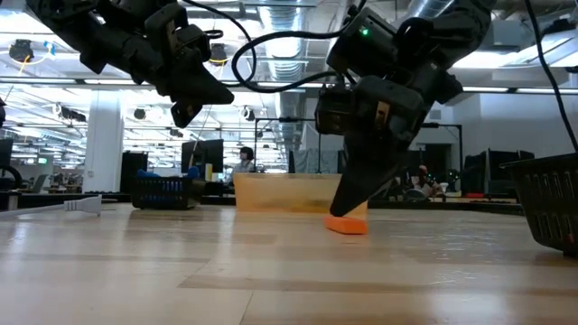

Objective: Pick & Place School Supplies
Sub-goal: Put the eraser into the bottom black bin

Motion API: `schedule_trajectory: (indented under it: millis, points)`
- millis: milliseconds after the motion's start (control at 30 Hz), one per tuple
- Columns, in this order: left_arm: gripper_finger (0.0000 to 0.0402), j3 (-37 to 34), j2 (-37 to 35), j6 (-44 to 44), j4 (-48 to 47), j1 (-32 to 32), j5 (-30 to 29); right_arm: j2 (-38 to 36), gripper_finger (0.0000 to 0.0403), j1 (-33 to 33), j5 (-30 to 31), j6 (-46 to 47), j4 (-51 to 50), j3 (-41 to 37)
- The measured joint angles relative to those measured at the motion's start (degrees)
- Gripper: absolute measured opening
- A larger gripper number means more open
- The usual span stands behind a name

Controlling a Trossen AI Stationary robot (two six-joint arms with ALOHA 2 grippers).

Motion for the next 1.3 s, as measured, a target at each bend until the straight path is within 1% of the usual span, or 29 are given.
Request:
schedule_trajectory:
  millis: [133,367,500,933,1000,1067,1200,1300]
  points:
    - [0.0,0.0,0.0,0.0,-0.2,0.0,0.0,-0.1,0.0,-0.2,-0.5,-1.7,-2.3,0.1]
    - [0.0,0.0,0.0,0.0,-0.4,0.0,0.0,-0.1,0.0,-1.9,-3.1,-3.3,-5.1,0.0]
    - [0.0,0.0,0.0,0.0,-0.5,0.0,0.0,0.0,0.0,-2.8,-3.3,-4.5,-6.7,-0.1]
    - [0.0,0.0,0.0,0.1,-0.7,0.0,0.0,0.0,0.0,-5.2,-5.2,-6.0,-8.2,-0.3]
    - [0.0,0.0,0.0,0.1,-0.7,0.0,0.0,0.0,0.0,-5.7,-4.9,-6.2,-9.4,-0.3]
    - [0.0,0.0,0.0,0.1,-0.7,0.0,0.0,0.0,0.0,-6.7,-3.1,-5.5,-11.3,-0.2]
    - [0.0,0.0,0.0,0.5,-0.7,0.0,0.0,-1.1,0.0,-9.6,-0.6,0.1,-12.5,-0.4]
    - [0.0,0.0,0.0,0.5,-0.7,0.0,0.0,-3.0,0.0,-10.8,2.1,4.1,-10.5,-0.7]
